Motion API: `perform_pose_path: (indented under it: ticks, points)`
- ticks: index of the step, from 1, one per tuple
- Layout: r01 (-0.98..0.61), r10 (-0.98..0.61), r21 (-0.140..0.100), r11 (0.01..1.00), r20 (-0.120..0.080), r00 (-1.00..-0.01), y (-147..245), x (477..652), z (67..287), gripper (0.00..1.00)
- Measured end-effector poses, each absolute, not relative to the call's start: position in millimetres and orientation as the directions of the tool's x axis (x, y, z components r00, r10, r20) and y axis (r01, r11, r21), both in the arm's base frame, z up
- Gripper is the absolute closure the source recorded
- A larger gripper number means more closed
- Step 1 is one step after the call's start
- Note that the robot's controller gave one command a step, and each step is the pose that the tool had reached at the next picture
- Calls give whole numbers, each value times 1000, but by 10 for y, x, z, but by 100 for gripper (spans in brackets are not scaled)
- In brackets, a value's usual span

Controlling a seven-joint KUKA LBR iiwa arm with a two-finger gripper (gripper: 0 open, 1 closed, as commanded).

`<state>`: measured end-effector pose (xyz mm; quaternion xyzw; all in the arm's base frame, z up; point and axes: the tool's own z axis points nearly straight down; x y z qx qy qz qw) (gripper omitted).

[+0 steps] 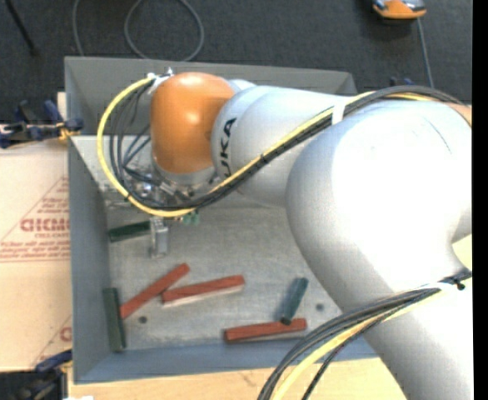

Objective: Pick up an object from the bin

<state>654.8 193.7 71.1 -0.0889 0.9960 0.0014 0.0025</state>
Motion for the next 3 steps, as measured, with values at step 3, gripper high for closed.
perform_pose_path:
  ticks: [3]
  points:
    - [-379,-379,-3,925,-15,-925,1964,6539,2619,100]
